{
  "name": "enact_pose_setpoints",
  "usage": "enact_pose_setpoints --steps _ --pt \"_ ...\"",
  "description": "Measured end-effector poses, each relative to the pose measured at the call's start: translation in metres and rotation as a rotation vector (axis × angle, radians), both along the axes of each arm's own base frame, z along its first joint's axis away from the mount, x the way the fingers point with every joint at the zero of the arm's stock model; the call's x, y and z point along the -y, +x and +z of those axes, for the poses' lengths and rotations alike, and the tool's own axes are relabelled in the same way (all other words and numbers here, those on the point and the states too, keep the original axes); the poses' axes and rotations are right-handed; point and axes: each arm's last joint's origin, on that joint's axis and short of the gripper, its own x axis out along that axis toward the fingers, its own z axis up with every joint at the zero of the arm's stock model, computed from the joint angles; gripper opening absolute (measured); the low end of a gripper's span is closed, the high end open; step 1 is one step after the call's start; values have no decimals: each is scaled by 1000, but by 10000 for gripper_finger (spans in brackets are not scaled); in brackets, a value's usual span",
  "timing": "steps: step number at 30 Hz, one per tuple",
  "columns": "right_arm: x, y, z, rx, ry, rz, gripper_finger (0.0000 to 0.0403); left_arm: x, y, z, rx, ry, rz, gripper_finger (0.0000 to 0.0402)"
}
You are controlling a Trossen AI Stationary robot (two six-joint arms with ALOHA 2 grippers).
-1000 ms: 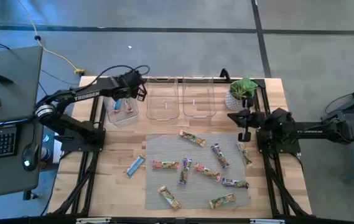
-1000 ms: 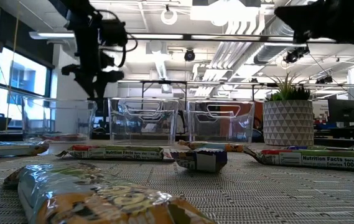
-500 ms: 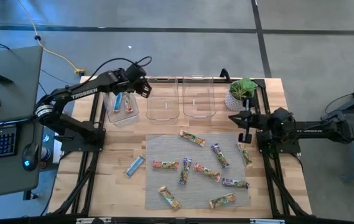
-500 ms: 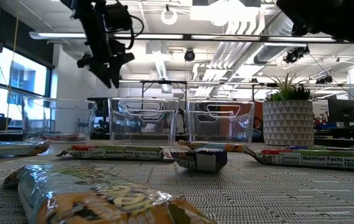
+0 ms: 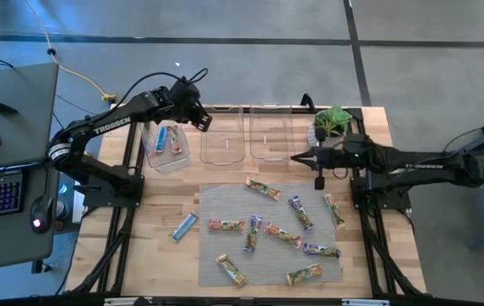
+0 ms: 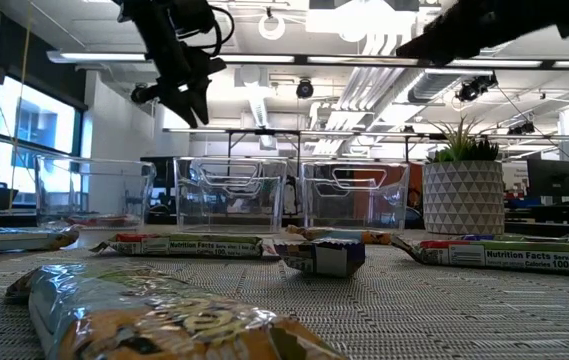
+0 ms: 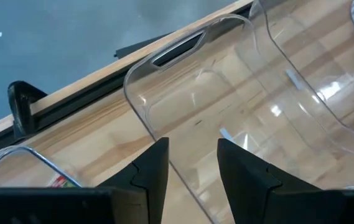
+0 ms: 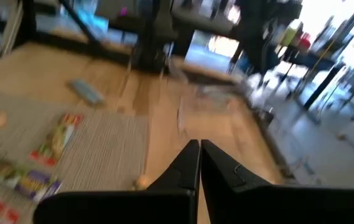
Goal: Pick and place Granola Bars by type
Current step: Put the yellow granola bar into the middle transparent bin
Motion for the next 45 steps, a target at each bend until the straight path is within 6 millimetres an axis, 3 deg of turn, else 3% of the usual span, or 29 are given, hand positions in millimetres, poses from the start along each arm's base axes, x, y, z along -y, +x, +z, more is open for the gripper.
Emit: enact_pose_setpoints --steps 5,13,25,36,45 --pt "2 11 16 -86 -5 12 1 0 0 0 4 4 1 131" --pt "2 19 25 -148 17 17 1 0 0 0 4 0 5 131" --pt "3 14 15 -235 143 -72 1 0 0 0 6 -1 7 131" --pt "-2 16 7 -284 203 21 1 0 0 0 6 0 8 131" --pt "-3 12 5 -317 258 -11 1 0 0 0 6 0 8 131"
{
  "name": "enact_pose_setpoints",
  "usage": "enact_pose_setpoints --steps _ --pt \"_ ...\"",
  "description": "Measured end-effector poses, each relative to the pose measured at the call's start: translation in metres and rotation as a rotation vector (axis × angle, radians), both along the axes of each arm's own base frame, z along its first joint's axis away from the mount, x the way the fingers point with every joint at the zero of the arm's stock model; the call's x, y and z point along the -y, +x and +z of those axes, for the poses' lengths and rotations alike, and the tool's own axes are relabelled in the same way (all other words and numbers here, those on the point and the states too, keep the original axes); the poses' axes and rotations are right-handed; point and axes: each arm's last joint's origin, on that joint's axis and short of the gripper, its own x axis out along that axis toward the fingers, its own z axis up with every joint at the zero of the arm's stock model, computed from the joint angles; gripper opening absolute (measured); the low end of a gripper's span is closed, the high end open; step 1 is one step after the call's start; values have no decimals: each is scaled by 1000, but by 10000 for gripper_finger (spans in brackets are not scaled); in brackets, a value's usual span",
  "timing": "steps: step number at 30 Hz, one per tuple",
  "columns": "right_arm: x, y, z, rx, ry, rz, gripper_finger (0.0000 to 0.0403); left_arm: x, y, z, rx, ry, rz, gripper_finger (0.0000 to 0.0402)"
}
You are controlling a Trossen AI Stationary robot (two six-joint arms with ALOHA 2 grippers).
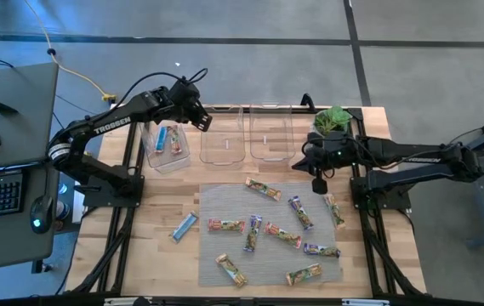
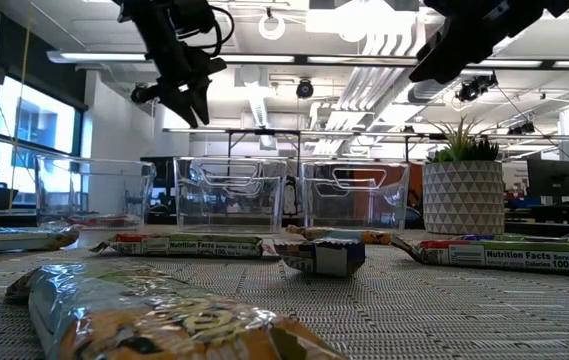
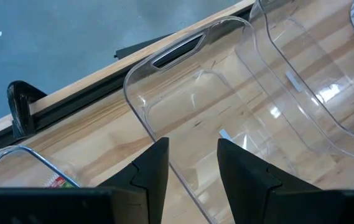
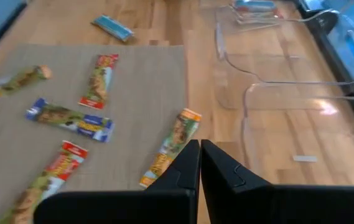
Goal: Pick and place Granola Bars by type
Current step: Put the yellow granola bar into the middle transparent bin
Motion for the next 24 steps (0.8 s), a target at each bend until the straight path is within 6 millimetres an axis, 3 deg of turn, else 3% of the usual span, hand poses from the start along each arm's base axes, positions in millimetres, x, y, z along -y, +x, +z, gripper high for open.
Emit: enact_pose_setpoints --steps 16,24 --pt "-2 -2 -2 -27 97 -10 4 0 0 0 1 0 0 131" --pt "-3 -7 -10 -126 128 1 72 0 0 0 1 0 0 131"
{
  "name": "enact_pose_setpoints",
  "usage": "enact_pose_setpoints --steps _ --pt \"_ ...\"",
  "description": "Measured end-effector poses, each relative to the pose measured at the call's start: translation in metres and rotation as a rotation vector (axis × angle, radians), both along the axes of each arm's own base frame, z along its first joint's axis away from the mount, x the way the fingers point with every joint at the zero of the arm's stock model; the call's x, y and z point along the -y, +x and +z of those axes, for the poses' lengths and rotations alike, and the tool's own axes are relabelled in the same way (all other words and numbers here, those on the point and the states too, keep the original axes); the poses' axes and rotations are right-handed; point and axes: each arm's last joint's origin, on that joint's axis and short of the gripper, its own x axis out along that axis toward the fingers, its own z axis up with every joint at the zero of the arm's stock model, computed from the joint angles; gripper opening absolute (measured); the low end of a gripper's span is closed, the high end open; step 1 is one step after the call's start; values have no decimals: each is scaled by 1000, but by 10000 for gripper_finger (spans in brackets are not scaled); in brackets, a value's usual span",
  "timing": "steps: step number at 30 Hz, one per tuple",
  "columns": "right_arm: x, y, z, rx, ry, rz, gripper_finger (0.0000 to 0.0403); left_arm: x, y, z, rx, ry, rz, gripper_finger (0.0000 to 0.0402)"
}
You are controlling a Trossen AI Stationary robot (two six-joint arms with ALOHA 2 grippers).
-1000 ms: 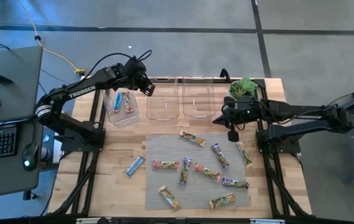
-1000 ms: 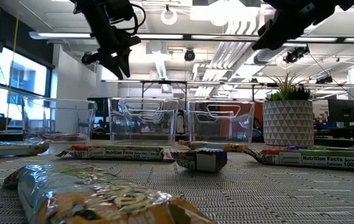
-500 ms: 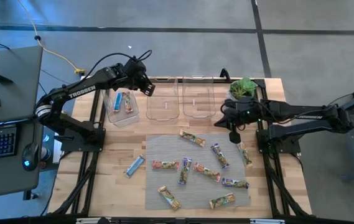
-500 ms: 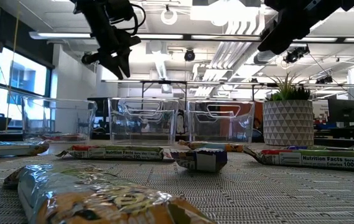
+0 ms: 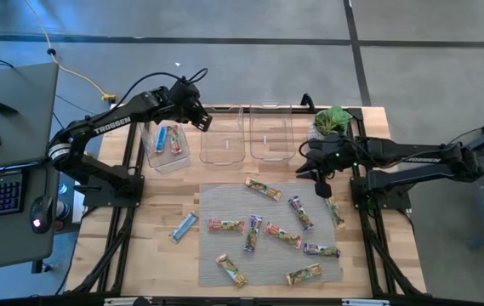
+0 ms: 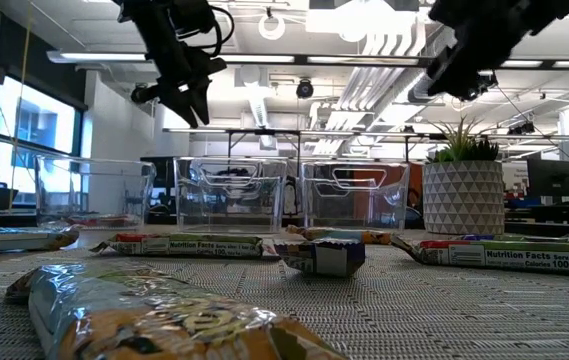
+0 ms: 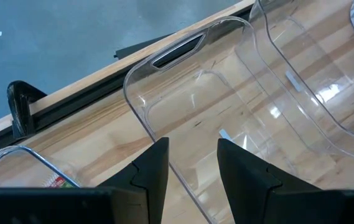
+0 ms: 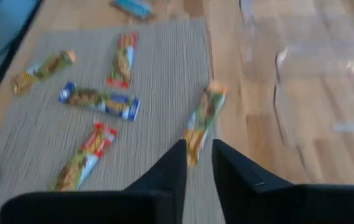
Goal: Pick and place Granola Bars by type
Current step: Put the yellow granola bar into the middle transparent bin
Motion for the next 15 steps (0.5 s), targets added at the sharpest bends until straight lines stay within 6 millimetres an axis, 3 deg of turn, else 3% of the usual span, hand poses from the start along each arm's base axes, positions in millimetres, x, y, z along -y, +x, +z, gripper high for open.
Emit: enact_pose_setpoints --steps 11,15 --pt "-14 -18 -16 -277 109 -114 128 0 0 0 0 0 0 131" --pt "-21 -28 -25 -450 242 -251 136 0 0 0 0 0 0 131"
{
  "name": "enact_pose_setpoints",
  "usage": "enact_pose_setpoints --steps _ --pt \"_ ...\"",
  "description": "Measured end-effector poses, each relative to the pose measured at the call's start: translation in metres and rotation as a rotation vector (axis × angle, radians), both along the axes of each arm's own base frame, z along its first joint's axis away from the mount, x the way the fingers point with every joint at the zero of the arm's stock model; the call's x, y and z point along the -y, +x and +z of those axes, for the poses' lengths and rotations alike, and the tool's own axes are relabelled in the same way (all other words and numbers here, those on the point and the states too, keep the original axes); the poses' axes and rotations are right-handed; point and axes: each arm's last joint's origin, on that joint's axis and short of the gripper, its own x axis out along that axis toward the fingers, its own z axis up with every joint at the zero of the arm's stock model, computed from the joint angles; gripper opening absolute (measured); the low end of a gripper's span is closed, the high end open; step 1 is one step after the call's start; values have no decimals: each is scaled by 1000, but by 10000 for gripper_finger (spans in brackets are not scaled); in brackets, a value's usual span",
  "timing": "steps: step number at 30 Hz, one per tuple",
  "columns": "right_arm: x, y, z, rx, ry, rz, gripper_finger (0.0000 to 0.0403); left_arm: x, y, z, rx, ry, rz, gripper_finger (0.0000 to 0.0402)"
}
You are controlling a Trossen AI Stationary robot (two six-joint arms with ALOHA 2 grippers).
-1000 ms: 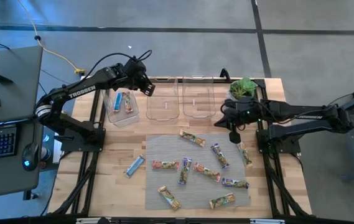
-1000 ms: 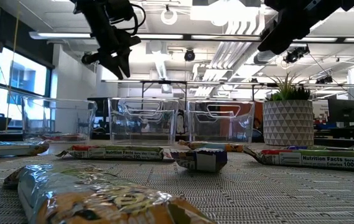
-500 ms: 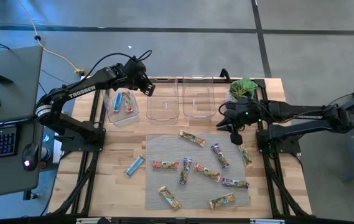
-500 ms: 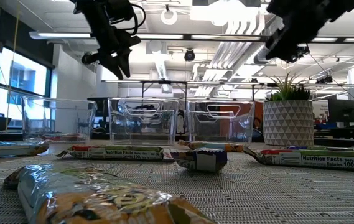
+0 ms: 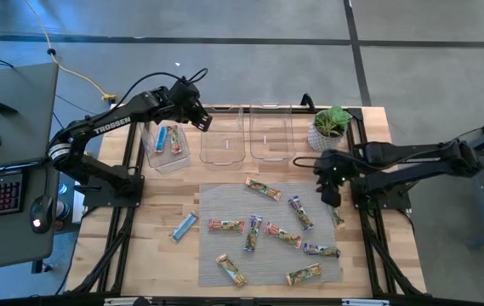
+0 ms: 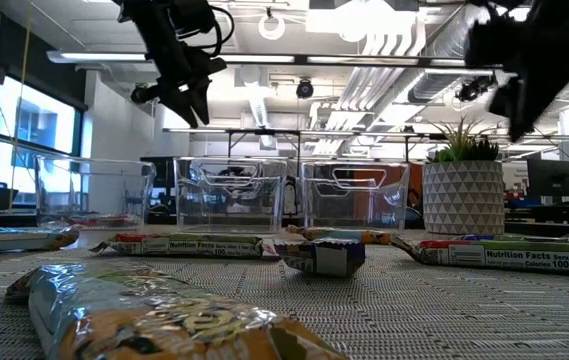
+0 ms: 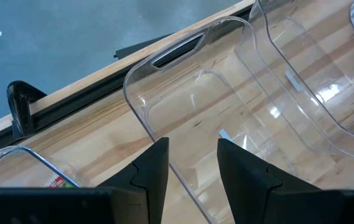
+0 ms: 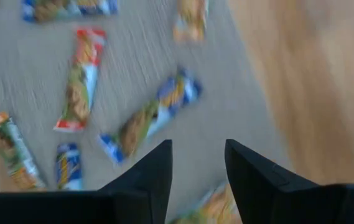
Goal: Pick and place Granola Bars by type
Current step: Put the yellow granola bar into the middle transparent bin
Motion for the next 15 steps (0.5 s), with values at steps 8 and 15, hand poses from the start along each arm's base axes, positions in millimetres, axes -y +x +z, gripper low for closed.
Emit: enact_pose_setpoints --steps 8,15 --pt "-10 -8 -17 -300 -64 -330 116 0 0 0 0 0 0 131" --pt "-24 9 -40 -474 -38 -383 106 0 0 0 0 0 0 131"
